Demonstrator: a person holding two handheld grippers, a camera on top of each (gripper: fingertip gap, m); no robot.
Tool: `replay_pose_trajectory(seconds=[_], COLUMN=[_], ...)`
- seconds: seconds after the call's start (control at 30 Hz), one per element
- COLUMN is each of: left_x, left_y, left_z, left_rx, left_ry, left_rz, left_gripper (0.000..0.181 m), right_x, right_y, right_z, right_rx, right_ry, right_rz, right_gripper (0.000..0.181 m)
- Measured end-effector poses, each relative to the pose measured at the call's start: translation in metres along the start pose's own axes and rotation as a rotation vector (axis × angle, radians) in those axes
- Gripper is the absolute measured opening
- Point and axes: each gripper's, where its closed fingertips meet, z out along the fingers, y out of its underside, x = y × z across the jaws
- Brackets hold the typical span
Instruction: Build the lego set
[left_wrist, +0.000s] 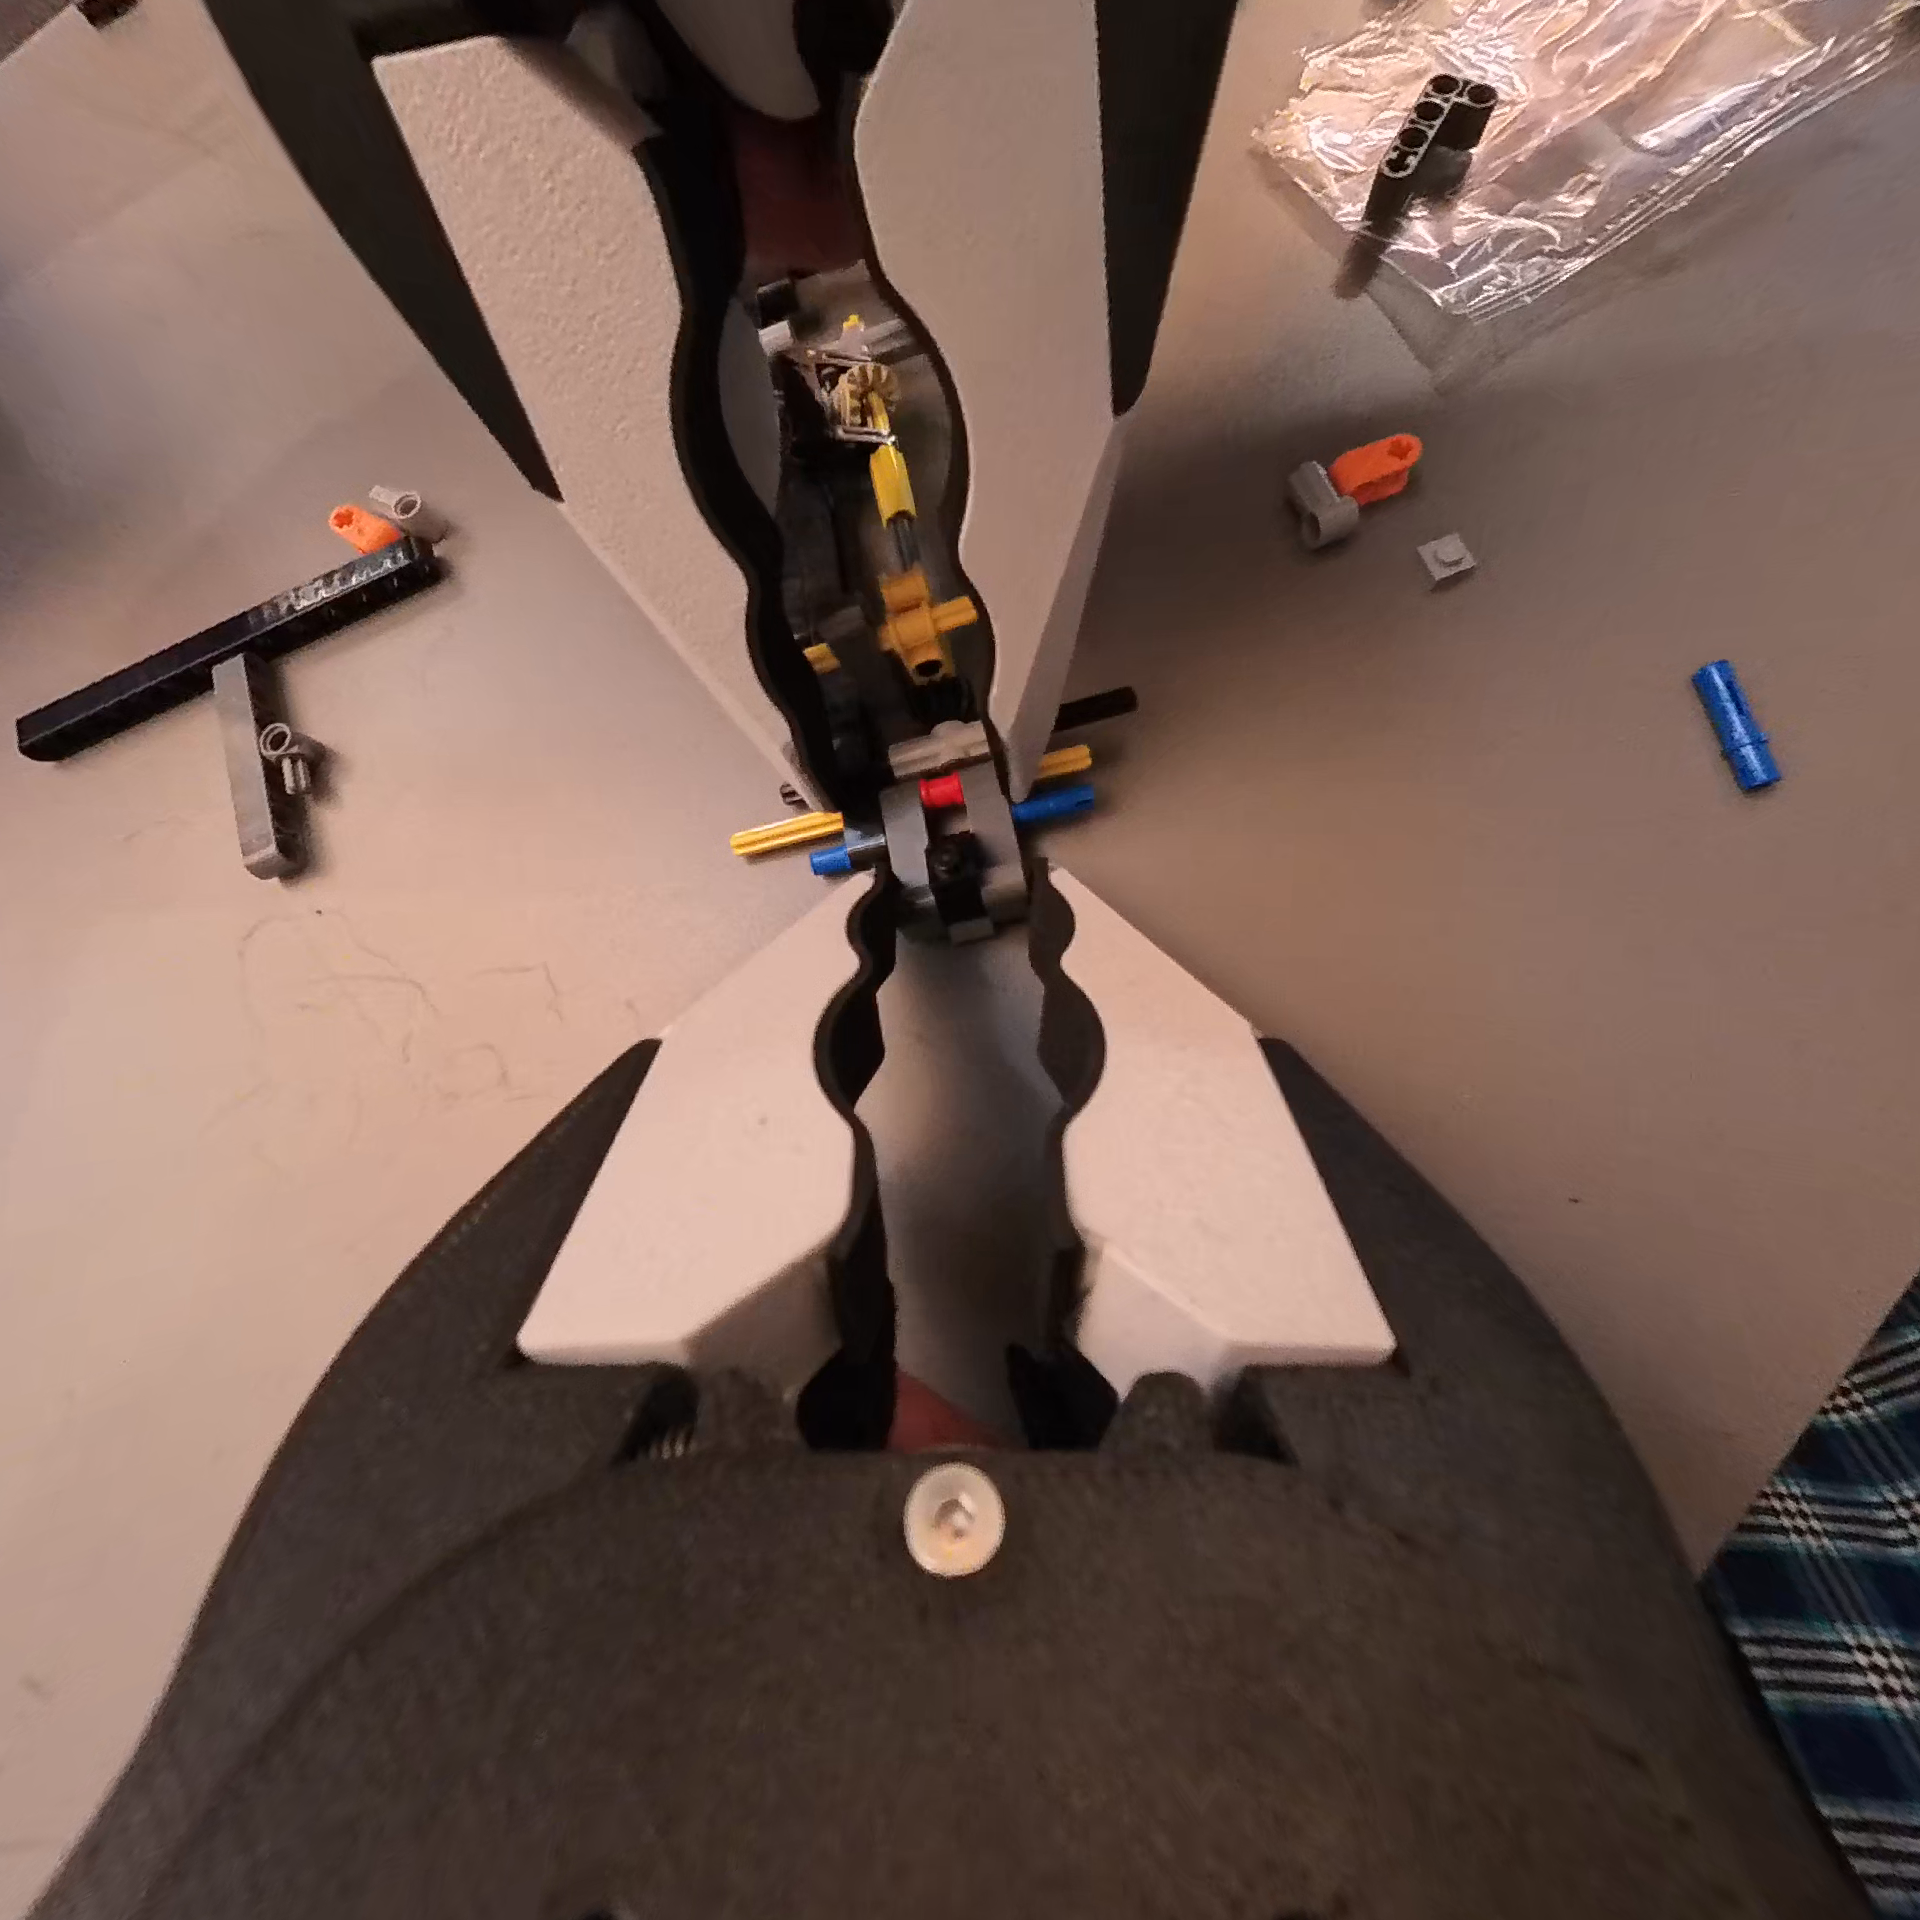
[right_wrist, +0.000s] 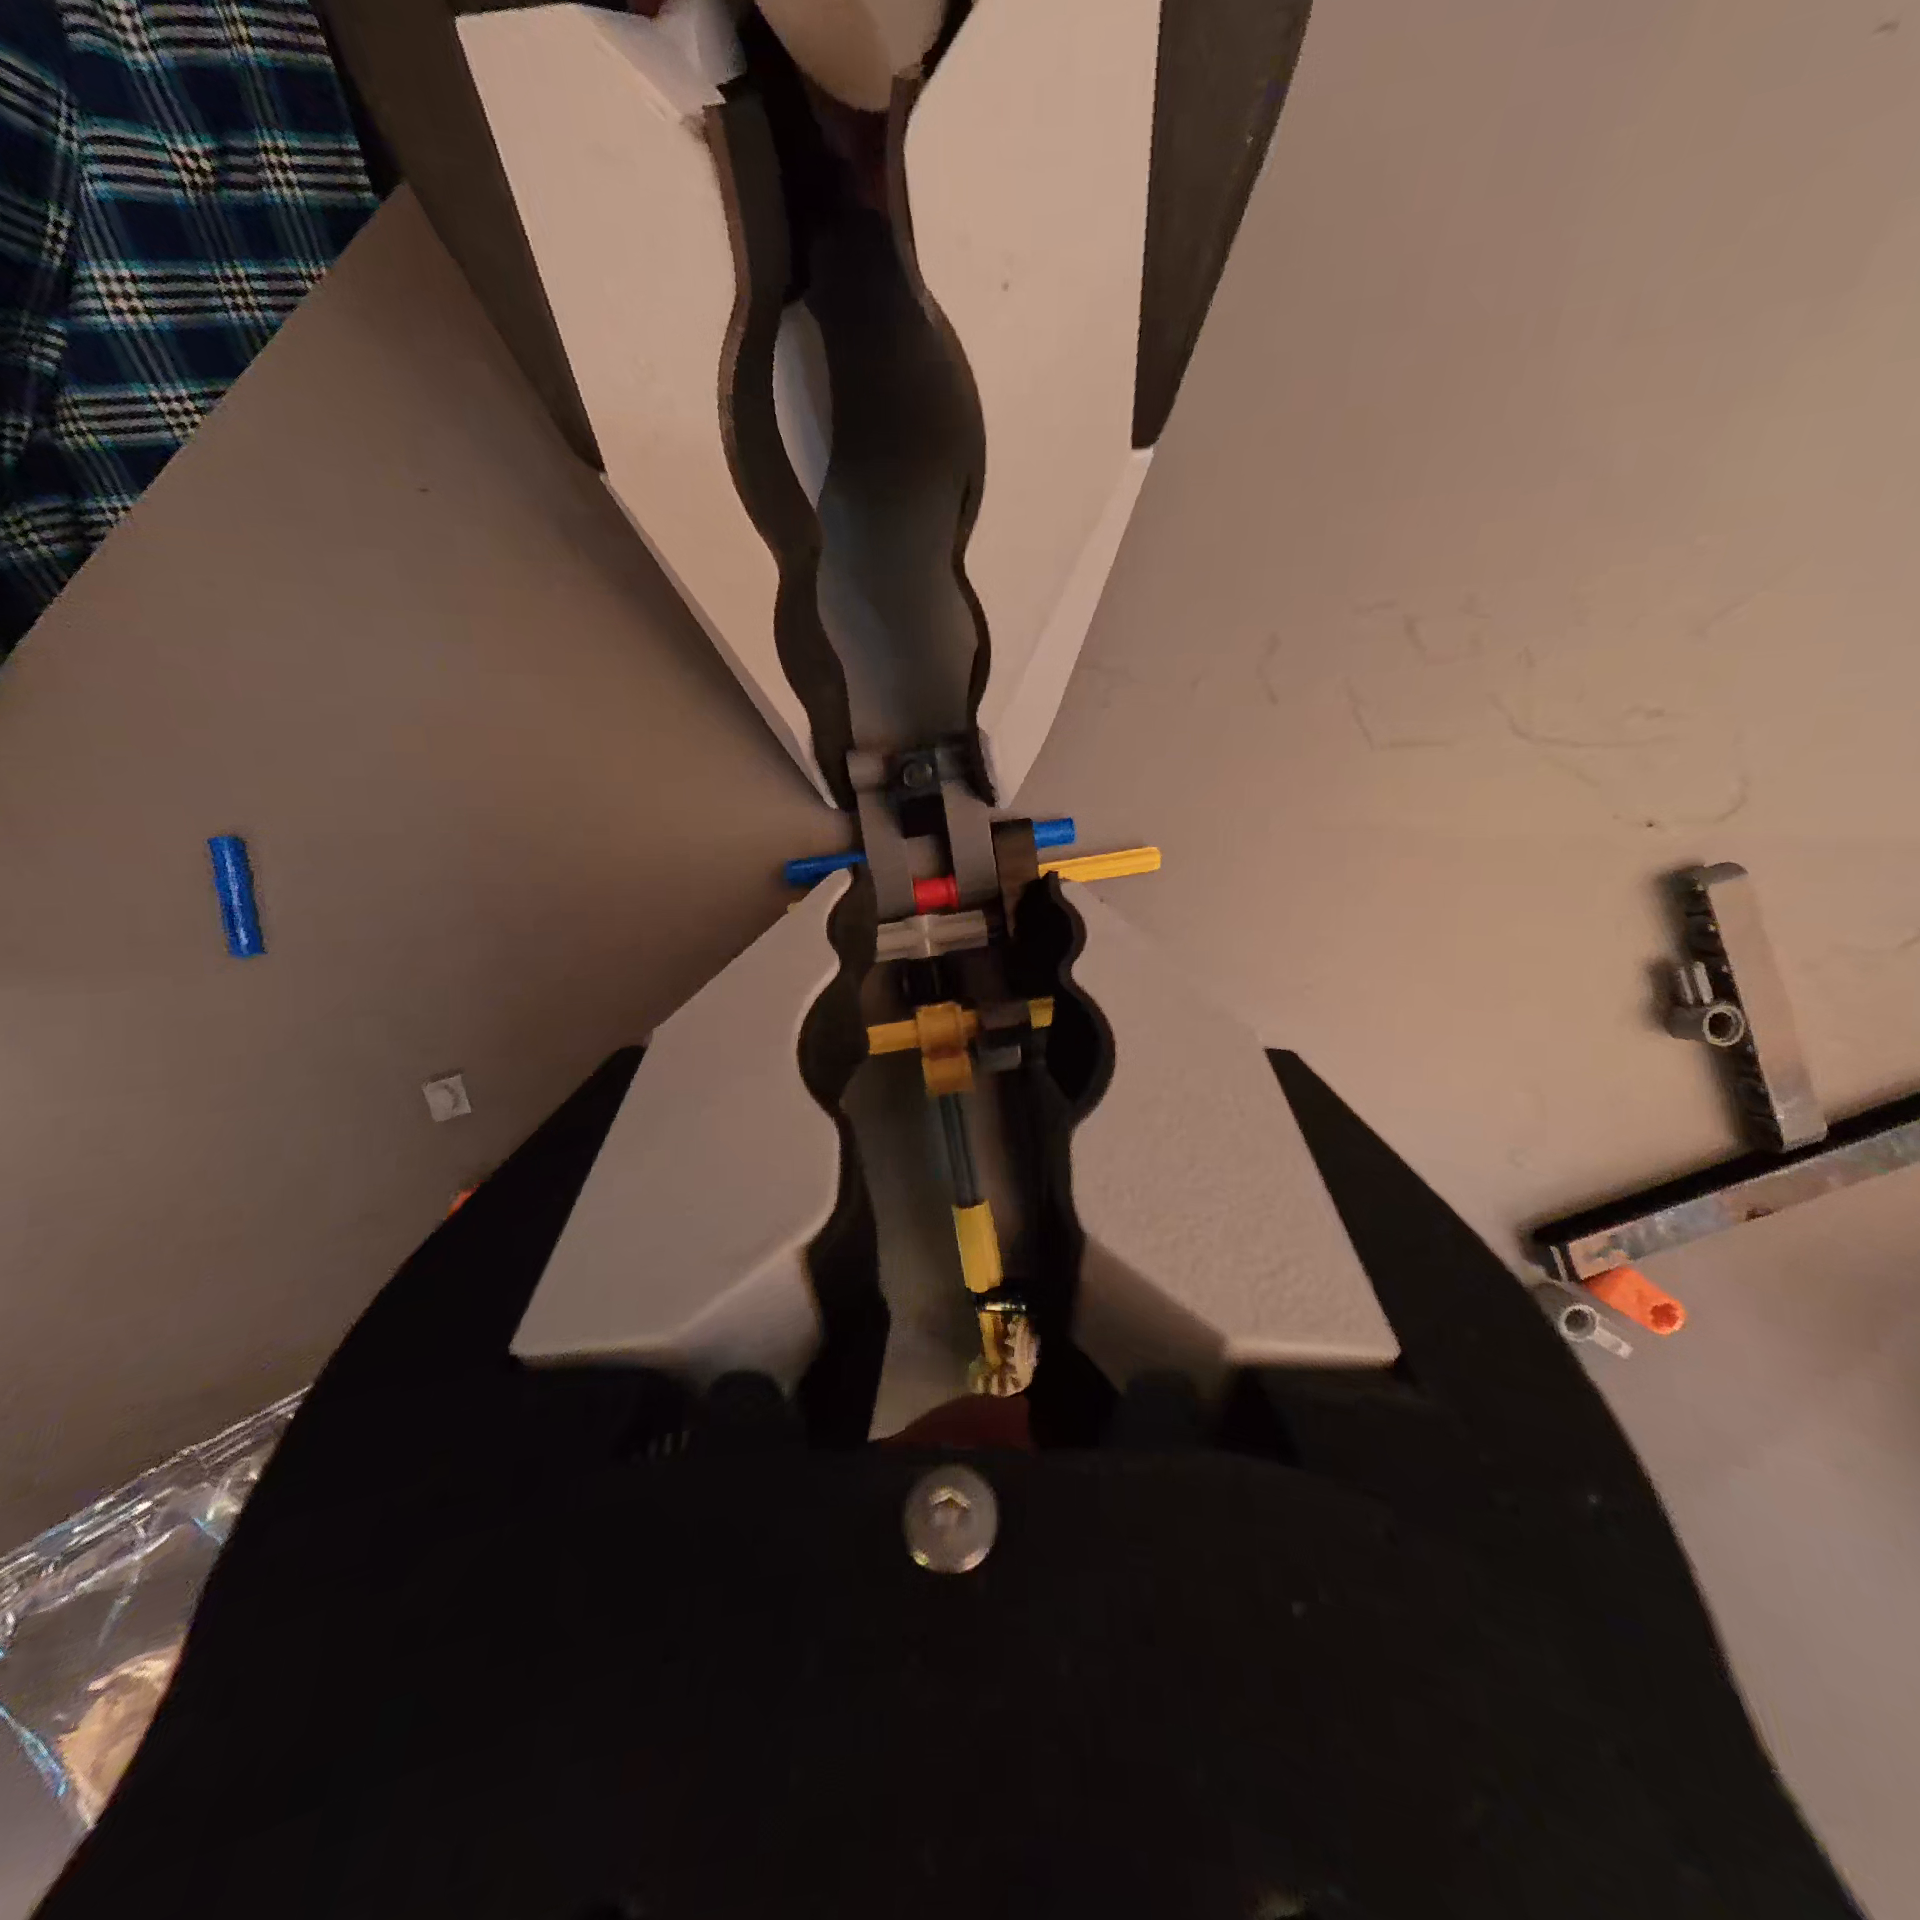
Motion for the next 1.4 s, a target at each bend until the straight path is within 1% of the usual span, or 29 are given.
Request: replay_pose_trajectory(seconds=[0.03,0.1,0.13,0.23,0.33,0.4,0.53,0.57,0.63,0.8,1.17,1.27,1.33,1.4], left_x=[0.001,0.003,0.002,0.003,0.003,0.003,0.003,0.003,0.0,0.0,0.003,0.003,0.004,0.003], left_y=[0.0,-0.001,-0.001,-0.001,-0.001,0.0,0.0,0.0,0.0,0.0,-0.001,-0.001,-0.002,-0.002], left_z=[0.0,0.0,0.0,0.0,0.0,-0.001,-0.001,-0.001,0.0,0.0,0.001,0.001,0.001,0.001], left_rx=[0.003,0.006,0.008,0.009,0.005,0.001,0.001,0.002,0.0,0.005,0.005,0.007,0.009,0.012], left_ry=[0.005,-0.001,-0.002,0.008,0.025,0.03,0.033,0.032,0.014,0.012,0.017,0.026,0.03,0.02], left_rz=[0.009,0.022,0.021,0.04,0.043,0.056,0.055,0.054,0.049,0.026,0.026,0.03,0.033,0.037], left_gripper=[0.024,0.024,0.024,0.024,0.025,0.024,0.024,0.024,0.024,0.024,0.024,0.024,0.024,0.029], right_x=[-0.001,0.0,0.002,0.004,0.004,0.003,0.003,0.003,0.002,0.002,-0.002,-0.005,-0.005,-0.003], right_y=[0.0,-0.002,-0.003,0.001,0.003,0.001,0.004,0.003,0.003,0.003,0.004,0.005,0.003,0.002], right_z=[0.0,-0.002,-0.004,-0.006,-0.002,0.0,0.005,0.005,0.005,0.005,0.003,0.002,-0.005,-0.015], right_rx=[-0.005,-0.002,0.01,0.001,-0.022,-0.022,-0.056,-0.057,-0.058,-0.024,-0.014,-0.003,0.017,0.034], right_ry=[-0.004,0.005,0.018,0.026,0.017,0.007,0.003,-0.006,-0.009,-0.002,-0.005,-0.004,0.019,0.049], right_rz=[-0.001,0.005,0.009,0.01,-0.003,-0.017,-0.024,-0.021,-0.035,-0.024,-0.009,0.006,0.006,0.032], right_gripper=[0.029,0.031,0.041,0.061,0.075,0.073,0.079,0.078,0.071,0.071,0.07,0.077,0.077,0.086])
